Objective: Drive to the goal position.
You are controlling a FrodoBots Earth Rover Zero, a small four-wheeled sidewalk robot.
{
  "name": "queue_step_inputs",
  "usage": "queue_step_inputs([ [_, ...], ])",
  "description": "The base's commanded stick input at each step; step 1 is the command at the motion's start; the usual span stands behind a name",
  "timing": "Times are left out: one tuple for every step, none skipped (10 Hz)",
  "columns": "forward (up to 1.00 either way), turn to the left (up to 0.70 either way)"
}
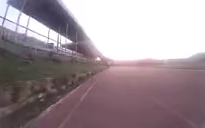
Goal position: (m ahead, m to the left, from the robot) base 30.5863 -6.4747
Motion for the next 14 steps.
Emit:
queue_step_inputs([
  [0.7,-0.35],
  [0.7,-0.26],
  [0.7,-0.01],
  [0.7,0.0],
  [0.7,-0.14],
  [0.7,-0.35],
  [0.7,-0.35],
  [0.7,-0.18],
  [0.7,0.0],
  [0.7,0.0],
  [0.7,-0.19],
  [0.7,-0.26],
  [0.7,-0.01],
  [0.7,0.0],
])
